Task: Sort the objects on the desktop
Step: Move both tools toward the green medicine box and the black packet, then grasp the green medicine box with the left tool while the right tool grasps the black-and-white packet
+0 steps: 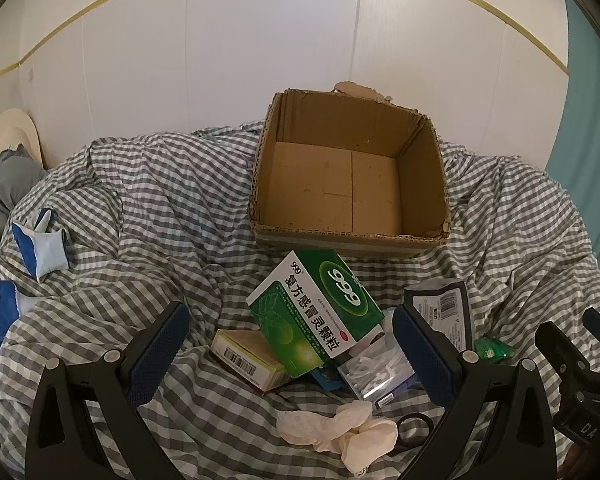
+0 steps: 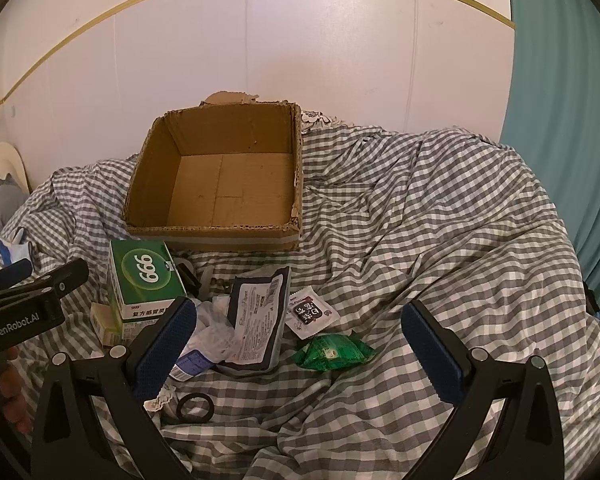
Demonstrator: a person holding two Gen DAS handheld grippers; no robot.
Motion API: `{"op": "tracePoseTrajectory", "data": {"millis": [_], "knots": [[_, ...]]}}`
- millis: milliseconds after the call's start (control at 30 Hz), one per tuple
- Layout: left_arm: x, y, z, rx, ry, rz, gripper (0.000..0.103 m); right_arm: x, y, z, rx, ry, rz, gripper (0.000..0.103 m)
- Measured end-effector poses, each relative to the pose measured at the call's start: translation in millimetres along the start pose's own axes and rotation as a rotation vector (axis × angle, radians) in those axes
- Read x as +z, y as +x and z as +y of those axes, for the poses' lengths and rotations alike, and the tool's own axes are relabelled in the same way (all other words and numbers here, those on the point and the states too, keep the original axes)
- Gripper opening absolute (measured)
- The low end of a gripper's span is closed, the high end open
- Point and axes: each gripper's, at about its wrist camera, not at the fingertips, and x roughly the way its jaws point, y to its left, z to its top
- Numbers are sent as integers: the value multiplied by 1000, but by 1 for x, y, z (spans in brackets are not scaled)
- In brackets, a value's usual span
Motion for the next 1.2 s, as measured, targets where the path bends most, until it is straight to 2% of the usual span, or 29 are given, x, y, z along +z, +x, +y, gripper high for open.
{"op": "tracePoseTrajectory", "data": {"millis": [700,733,1067,1200], "knots": [[-1,27,5,-36,-35,73,103,-6,19,-1,-35,20,43,103],[-1,30,6,-119,11,86,103,-7,22,-2,-33,21,49,103],[2,67,5,-177,-88,178,103,-12,49,-3,-28,33,101,103],[2,92,2,-170,-109,224,103,-14,61,-8,-19,55,127,103]]}}
